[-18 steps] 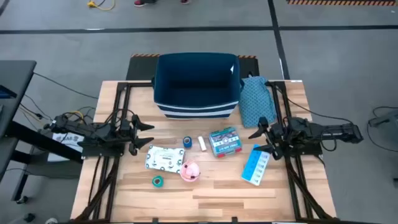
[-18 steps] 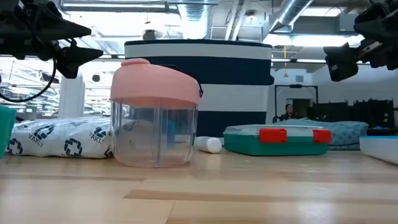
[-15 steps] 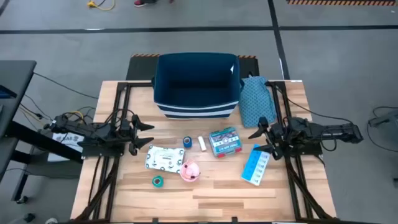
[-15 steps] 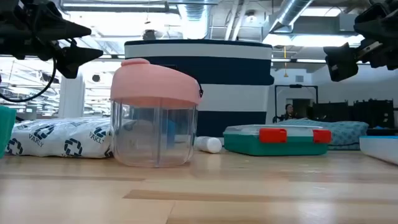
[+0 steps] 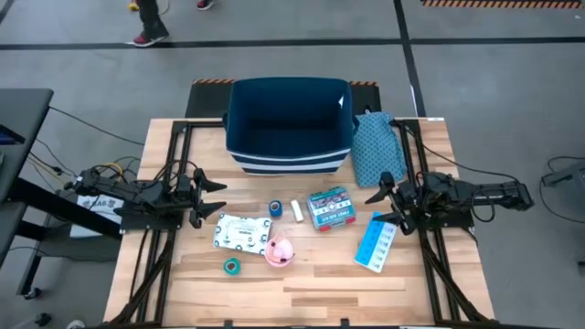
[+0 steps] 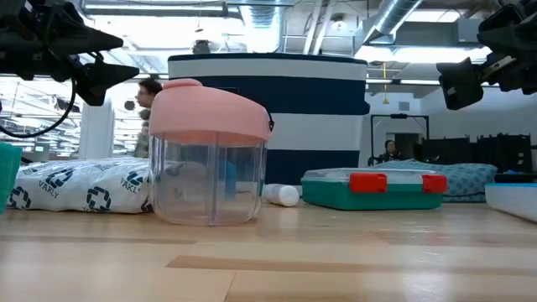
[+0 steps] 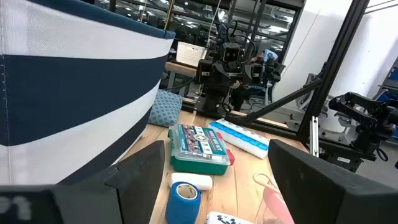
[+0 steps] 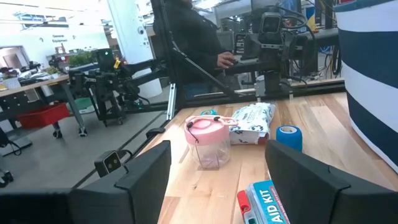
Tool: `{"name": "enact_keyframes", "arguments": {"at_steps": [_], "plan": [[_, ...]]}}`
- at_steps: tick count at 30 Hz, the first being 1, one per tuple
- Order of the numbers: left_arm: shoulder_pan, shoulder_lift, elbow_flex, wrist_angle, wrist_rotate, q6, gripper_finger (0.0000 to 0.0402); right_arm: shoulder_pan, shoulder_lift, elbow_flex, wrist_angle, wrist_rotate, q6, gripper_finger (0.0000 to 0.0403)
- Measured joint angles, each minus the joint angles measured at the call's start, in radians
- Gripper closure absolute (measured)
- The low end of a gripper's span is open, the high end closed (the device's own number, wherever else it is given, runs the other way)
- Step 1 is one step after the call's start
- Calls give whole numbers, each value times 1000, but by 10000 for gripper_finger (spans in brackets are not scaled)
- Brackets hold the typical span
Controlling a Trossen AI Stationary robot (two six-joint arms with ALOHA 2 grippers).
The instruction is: Pick & place medical supplies in basket/bin
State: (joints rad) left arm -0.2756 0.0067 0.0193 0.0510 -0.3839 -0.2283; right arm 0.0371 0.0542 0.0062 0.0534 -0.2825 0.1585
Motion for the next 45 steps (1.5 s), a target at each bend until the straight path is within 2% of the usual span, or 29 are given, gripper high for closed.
{"name": "enact_keyframes", "arguments": {"at_steps": [39, 40, 45], "plan": [[0, 0, 0, 0, 0, 0, 126, 0, 0, 0, 0, 0, 0, 147], [1, 0, -2, 10, -4, 19, 126, 0, 0, 0, 0, 0, 0, 147], [3, 0, -7, 36, -129, 313, 126, 0, 0, 0, 0, 0, 0, 147]]}}
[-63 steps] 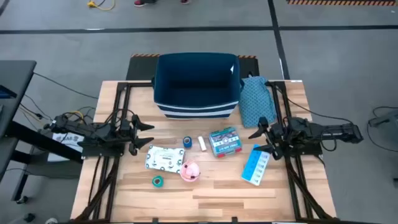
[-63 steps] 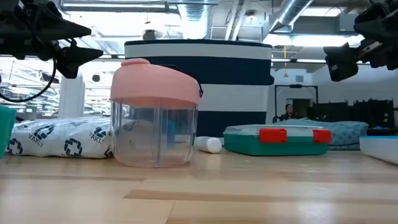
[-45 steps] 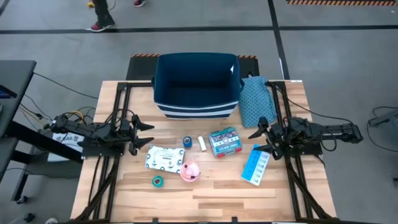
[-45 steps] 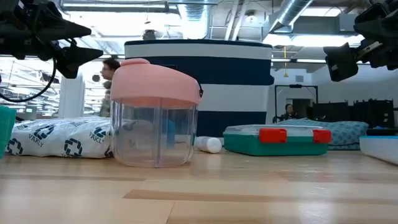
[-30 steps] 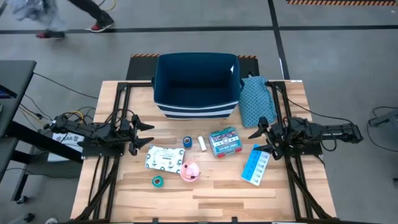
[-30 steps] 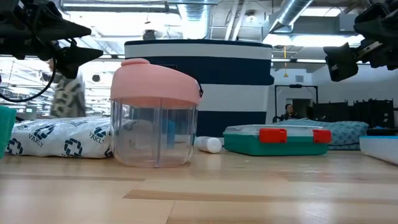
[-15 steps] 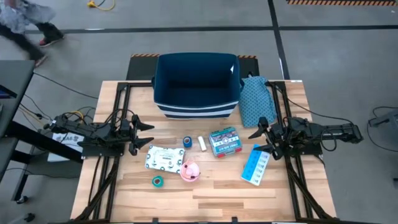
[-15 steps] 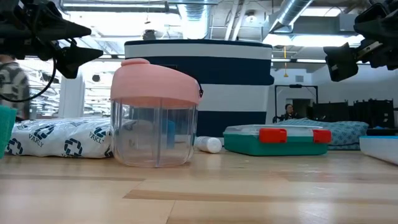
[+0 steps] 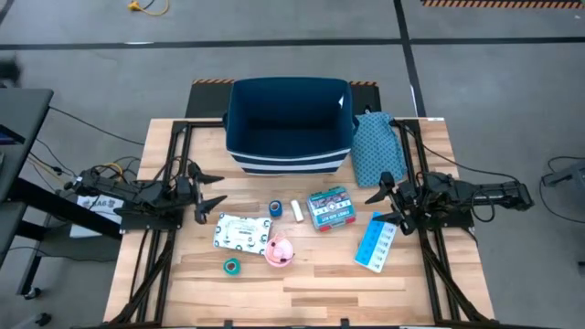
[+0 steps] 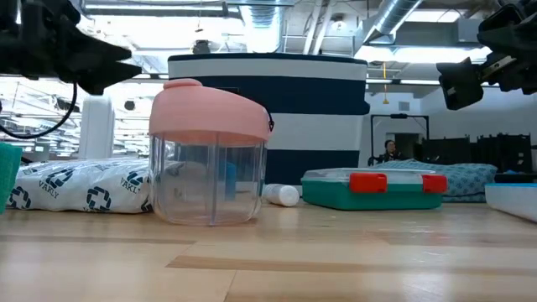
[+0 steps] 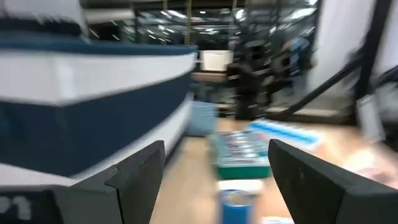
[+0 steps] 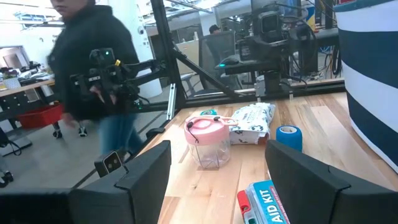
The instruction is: Pick & place medical supplies in basket/bin
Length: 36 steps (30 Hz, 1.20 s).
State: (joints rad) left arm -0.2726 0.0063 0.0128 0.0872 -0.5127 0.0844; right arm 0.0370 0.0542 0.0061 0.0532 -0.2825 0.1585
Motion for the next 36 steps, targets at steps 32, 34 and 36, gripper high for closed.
{"name": "enact_keyframes", "arguments": {"at_steps": [32, 34, 36], "plan": [[0, 0, -1, -7, 63, -382, 126, 0, 0, 0, 0, 69, -20, 147], [0, 0, -1, -7, 63, -383, 126, 0, 0, 0, 0, 123, -32, 147], [0, 0, -1, -7, 62, -383, 126, 0, 0, 0, 0, 148, -33, 147]]}}
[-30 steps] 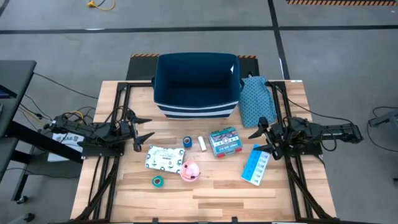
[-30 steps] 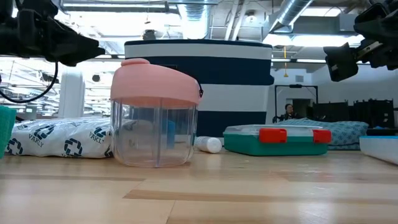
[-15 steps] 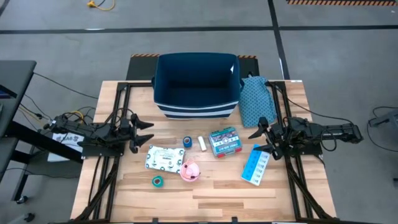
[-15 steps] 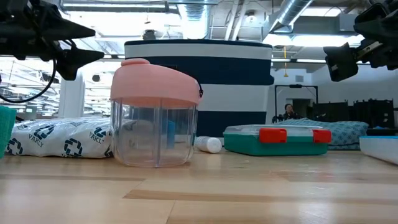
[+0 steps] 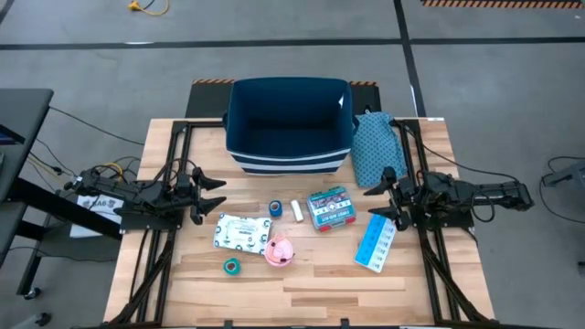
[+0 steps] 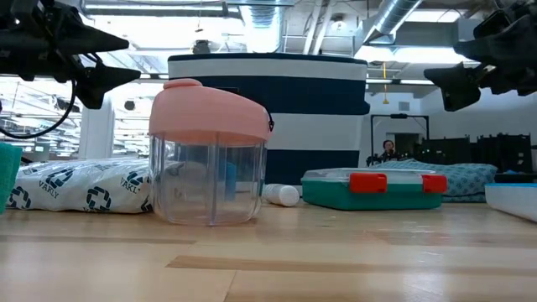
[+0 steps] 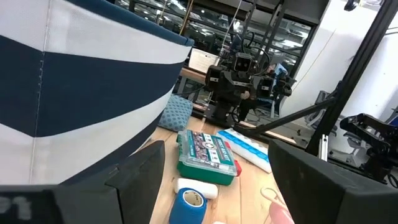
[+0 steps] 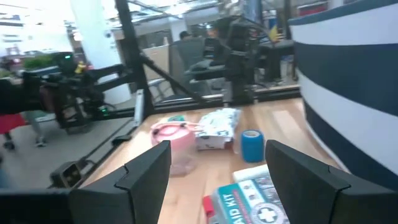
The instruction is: Pick & place medical supplies in basket/bin
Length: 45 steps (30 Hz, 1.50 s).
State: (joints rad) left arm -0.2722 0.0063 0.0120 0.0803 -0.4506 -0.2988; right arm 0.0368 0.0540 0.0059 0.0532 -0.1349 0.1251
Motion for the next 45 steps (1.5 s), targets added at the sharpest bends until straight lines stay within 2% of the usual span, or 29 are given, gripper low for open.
{"name": "enact_keyframes", "arguments": {"at_steps": [8, 13, 18, 20, 25, 31, 36, 40, 45], "plan": [[0, 0, 0, 0, -26, -12, 126, 0, 0, 0, 0, 5, 15, 147], [0, 0, 0, 0, -26, -12, 126, 2, 0, 0, 42, 4, 200, 147], [0, 0, 0, 0, -27, -40, 126, 2, -2, 0, 114, 7, 483, 147], [0, 0, 0, 0, -27, -59, 126, 2, -2, 0, 142, 56, 545, 147], [0, 0, 0, 0, -27, -69, 126, 0, -1, 0, 199, 299, 561, 147], [0, 0, 0, 0, -27, -69, 126, 1, 10, 48, 214, 321, 566, 147], [0, 0, 0, 0, -26, -68, 126, 29, 205, 179, 209, 321, 521, 148], [0, 0, 0, 0, -25, -68, 126, 78, 464, 340, 210, 320, 459, 151], [0, 0, 0, 0, -20, -67, 126, 148, 814, 576, 94, 319, 372, 170]]}}
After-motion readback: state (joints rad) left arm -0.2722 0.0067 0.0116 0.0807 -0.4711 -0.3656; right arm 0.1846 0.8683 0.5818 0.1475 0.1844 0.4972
